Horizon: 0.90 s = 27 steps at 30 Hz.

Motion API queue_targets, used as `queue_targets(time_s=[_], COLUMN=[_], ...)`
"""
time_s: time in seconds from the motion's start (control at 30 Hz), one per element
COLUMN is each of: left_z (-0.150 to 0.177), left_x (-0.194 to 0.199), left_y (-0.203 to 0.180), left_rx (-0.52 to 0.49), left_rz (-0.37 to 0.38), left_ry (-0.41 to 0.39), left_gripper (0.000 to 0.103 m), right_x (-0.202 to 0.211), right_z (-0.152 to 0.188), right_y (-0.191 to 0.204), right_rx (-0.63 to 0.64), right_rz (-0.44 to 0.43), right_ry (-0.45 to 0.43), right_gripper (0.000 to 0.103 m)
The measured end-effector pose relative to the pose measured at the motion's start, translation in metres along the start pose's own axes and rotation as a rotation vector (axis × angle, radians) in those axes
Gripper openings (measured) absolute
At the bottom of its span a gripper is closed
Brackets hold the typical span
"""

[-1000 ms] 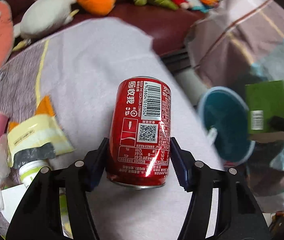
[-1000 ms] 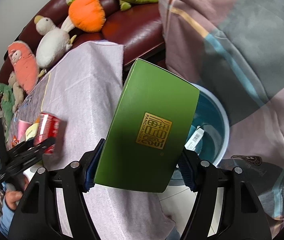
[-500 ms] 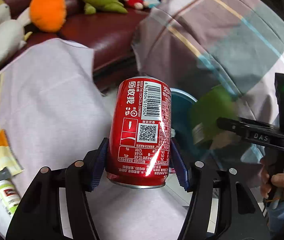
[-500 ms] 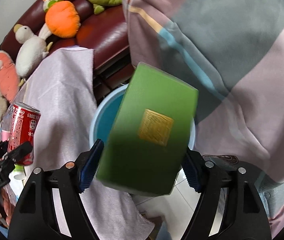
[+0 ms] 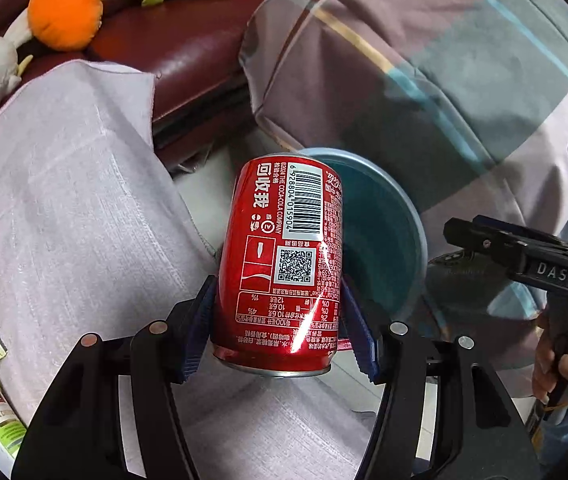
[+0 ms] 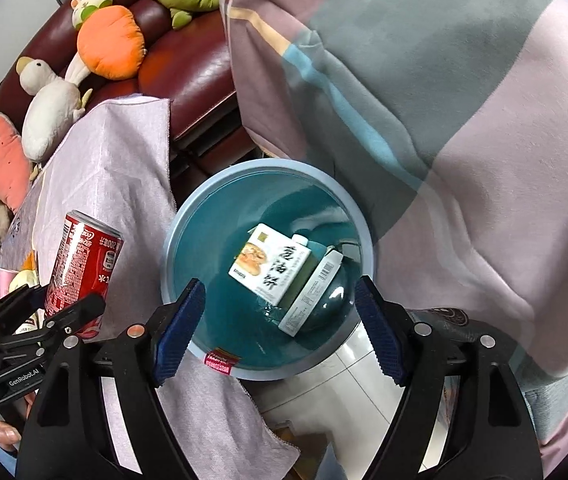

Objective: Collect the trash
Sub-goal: 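Carry the can and green box over the teal bin and release both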

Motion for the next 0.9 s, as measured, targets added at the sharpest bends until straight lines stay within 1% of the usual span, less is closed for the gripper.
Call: queue_targets(time_s=[0.13,0.33,0.37,0.4,0.47,0.63,0.77,0.9], left_z=[-0.001,-0.004,-0.004,-0.003,0.000,0.008,0.020,0.032], left_x=[-0.011,-0.032,-0.034,-0.035,-0.032,-0.023,-0.013,-0.003], left_y=[-0.012,-0.047,-0.050,-0.054,-0.057,-0.045,-0.026,-0.009], left_rx=[-0.025,-0.069,-0.075,-0.083,-0.094,-0.070,-0.030,0.004], left_rz=[0.013,0.076,0.077,0.075,0.049,0.044,0.044,0.035], left_ry=[0.025,0.061,0.066,0.068,0.048,0.034,0.027,0.015], left_gripper=[0.061,0.062,0.067,0.077,0.087,0.088,0.088,0.088], right_x=[0.001,0.013,0.014,0.015,0.017,0.018,0.021,0.022], right_z=[-0.001,-0.001,0.000,0.000,0.002,0.003,0.004,0.008], right_y=[-0.005,-0.014,-0.015,-0.016,-0.017,-0.012,-0.003,0.004], right_rx=[-0.013,-0.035,-0.036,-0.036,-0.035,-0.031,-0.022,-0.022], right_rz=[0.006,0.036,0.039,0.044,0.051,0.056,0.060,0.070], right_ry=[0.000,-0.026,-0.027,-0.028,-0.025,-0.023,-0.028,-0.024], right_gripper=[0.074,0.074,0.074,0.074,0.074,0.074,0.074,0.077])
Point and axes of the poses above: each gripper's, at about its wrist camera, not at the fingertips, and x roughly against the way its jaws point, y to its left, z to its underside, the point moved 3 cm from there along -x, roughly the way its jaws point, and after that the axes turned 11 degrees about y, right-handed, at the moved point
